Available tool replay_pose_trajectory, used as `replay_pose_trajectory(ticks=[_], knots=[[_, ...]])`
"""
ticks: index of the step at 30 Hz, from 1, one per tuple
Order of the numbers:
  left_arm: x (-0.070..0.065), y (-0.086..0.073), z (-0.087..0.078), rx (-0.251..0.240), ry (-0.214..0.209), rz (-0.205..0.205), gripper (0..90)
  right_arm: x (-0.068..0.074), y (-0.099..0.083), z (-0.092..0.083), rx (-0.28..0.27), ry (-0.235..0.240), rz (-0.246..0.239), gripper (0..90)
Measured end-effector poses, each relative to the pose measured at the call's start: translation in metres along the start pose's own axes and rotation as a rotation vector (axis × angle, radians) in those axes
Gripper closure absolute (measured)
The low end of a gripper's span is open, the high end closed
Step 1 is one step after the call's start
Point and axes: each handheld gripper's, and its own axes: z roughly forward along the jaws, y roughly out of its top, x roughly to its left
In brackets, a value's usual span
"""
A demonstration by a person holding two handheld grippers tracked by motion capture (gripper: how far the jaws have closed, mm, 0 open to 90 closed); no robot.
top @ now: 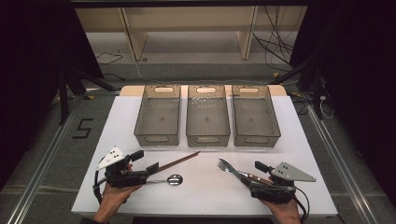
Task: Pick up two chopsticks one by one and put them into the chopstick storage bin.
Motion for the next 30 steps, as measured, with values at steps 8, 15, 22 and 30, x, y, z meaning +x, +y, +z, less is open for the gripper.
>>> replay_pose_trajectory(ticks=[8,15,22,30], knots=[[0.001,0.001,0.000,0.005,0.002,-0.002,14.7,-0.001,0.000,0.000,-0.001,-0.003,0.002,27.3],[0.001,0.004,0.000,0.013,0.011,0.004,14.6,-0.001,0.000,-0.001,-0.001,-0.004,0.003,27.2],[0.003,0.013,0.002,0.055,0.032,0.007,14.7,-0.001,0.000,-0.001,0.001,-0.006,0.006,27.2],[0.005,0.022,0.007,0.162,0.058,0.039,15.2,-0.001,0.000,-0.001,0.000,-0.003,0.006,27.3]])
